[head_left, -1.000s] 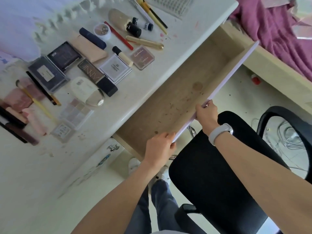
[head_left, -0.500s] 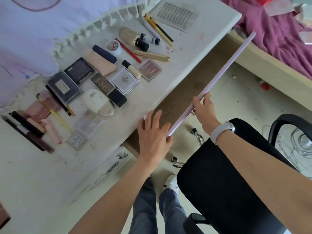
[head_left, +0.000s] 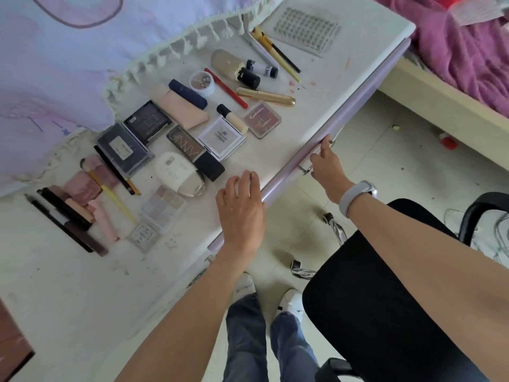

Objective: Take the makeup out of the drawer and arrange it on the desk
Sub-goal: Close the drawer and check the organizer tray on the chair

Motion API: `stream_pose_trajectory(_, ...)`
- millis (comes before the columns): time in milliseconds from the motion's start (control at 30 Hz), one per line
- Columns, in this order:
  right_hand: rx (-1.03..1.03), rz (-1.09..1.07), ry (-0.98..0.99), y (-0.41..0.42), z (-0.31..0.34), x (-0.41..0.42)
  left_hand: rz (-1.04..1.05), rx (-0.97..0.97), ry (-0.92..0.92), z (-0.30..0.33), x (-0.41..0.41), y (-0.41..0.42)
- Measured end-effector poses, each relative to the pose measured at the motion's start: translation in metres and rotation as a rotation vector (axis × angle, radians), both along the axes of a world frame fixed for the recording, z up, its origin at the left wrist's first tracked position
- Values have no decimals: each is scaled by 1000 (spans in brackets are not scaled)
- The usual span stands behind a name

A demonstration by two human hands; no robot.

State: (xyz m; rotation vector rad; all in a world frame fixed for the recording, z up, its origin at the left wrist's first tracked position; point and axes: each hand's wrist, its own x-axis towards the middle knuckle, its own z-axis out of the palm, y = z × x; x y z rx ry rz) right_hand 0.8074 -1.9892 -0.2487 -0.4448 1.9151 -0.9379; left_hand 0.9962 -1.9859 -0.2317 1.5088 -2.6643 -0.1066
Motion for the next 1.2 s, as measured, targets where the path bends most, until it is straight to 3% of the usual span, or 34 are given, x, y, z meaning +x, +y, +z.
stream_pose_trajectory(167, -52, -51, 123, 22, 7, 14, 1, 182, -22, 7, 0, -3)
stream_pose_trajectory(300, -54, -107, 155, 96, 24, 49, -94, 307, -11, 17, 5, 7)
stream_pose_trajectory(567, 308, -309, 437, 287, 66, 136, -757, 454, -61, 46, 10, 106)
stream_pose_trajectory(933, 601, -1067, 406, 562, 104, 324, -1678, 463, -286, 88, 29, 403)
stream_pose_trajectory(1200, 671, -1450, 227, 755, 106, 442, -1993, 426, -452, 94, 86, 647)
